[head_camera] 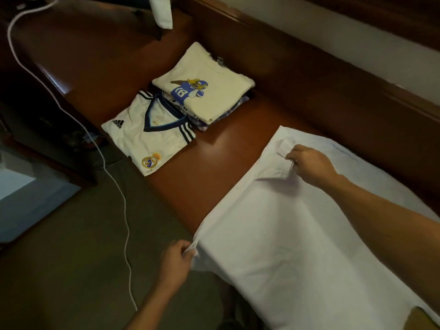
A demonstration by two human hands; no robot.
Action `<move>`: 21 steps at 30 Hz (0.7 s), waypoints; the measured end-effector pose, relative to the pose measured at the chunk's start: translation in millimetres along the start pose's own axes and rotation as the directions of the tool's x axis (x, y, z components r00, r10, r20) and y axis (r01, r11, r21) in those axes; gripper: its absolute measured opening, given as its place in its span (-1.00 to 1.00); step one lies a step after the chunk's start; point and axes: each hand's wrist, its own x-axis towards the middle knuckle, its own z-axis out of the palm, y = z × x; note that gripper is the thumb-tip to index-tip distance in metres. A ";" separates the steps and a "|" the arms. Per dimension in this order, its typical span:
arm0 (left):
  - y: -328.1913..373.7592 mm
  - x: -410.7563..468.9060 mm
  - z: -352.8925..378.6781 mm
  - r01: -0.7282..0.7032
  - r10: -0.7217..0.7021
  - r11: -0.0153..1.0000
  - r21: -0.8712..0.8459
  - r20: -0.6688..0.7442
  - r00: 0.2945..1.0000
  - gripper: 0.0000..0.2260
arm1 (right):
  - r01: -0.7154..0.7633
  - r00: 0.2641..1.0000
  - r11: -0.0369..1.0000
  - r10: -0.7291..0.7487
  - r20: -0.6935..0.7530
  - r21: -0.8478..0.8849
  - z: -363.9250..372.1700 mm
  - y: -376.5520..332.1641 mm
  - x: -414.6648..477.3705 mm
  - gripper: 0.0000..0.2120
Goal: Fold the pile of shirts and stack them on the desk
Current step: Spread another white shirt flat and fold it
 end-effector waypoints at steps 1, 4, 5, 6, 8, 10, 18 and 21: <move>1.6 -2.0 1.8 0.003 -0.003 1.000 -0.002 -0.013 1.000 -0.94 | -0.055 0.998 0.998 0.055 0.006 0.023 2.6 5.6 -6.9 -0.72; 8.7 -8.2 3.7 -0.054 0.052 0.998 -0.021 -0.082 0.995 -0.93 | -0.120 0.993 0.992 0.119 0.016 0.032 5.3 15.7 -21.2 -0.74; 12.0 -10.2 3.7 -0.090 0.087 0.996 -0.019 -0.104 0.991 -0.90 | -0.118 0.993 0.992 0.118 0.009 0.032 4.0 17.5 -24.3 -0.74; 15.9 -12.6 3.4 -0.127 0.124 0.992 -0.016 -0.126 0.984 -0.88 | -0.118 0.993 0.992 0.118 0.000 0.036 1.2 19.3 -26.6 -0.74; 24.4 -18.1 2.4 -0.198 0.196 0.980 -0.003 -0.145 0.970 -0.89 | -0.113 0.993 0.993 0.114 -0.025 0.039 -6.9 23.6 -30.3 -0.73; 33.1 -27.1 1.1 -0.267 0.266 0.964 0.017 -0.152 0.952 -0.93 | -0.088 0.994 0.996 0.089 -0.056 0.030 -16.3 28.7 -35.3 -0.73; 11.4 -57.1 14.4 -0.342 0.349 0.935 0.094 -0.074 0.934 -0.90 | 0.089 0.983 0.990 -0.105 -0.150 -0.105 -37.4 54.9 -74.5 -0.77; 0.8 -61.6 21.6 -0.332 0.336 0.938 0.099 -0.026 0.942 -0.88 | 0.106 0.993 0.982 -0.114 -0.043 -0.158 -29.9 62.7 -86.3 -0.73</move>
